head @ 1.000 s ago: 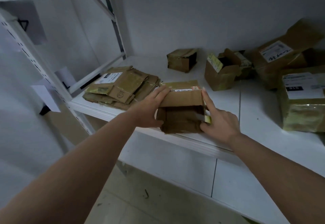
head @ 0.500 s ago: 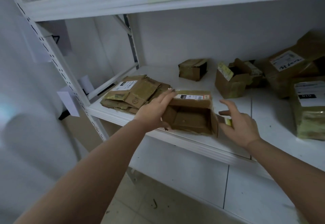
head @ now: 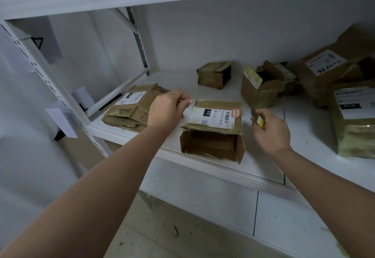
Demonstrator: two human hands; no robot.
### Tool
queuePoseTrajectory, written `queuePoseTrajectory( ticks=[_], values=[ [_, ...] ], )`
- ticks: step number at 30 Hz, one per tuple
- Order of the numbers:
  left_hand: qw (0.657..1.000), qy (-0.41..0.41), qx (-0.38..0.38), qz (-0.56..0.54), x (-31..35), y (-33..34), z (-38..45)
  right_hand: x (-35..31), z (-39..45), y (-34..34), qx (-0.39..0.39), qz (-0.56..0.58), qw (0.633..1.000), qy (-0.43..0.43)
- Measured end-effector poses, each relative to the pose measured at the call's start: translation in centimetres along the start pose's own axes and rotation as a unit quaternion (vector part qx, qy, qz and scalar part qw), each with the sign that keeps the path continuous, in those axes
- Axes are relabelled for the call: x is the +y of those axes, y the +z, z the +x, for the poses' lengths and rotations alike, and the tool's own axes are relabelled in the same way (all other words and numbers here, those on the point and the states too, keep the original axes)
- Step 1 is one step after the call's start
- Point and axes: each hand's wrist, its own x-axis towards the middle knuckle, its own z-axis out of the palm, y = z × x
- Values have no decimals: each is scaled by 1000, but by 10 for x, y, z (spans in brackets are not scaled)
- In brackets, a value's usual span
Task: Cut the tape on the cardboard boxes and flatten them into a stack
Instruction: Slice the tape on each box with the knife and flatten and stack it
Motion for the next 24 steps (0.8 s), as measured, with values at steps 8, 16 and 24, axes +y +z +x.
queuePoseTrajectory(
  ticks=[8,16,24],
  values=[
    [974,-64,-147,162,15,29,18,-27,-4,18,-103,-96,985,-104],
    [919,-30,-350,176,-24,57,-11,-47,-9,58,-122,-265,943,-161],
    [873,-67,-402,269,-44,76,-49,-25,-10,96,-289,-262,908,-150]
  ],
)
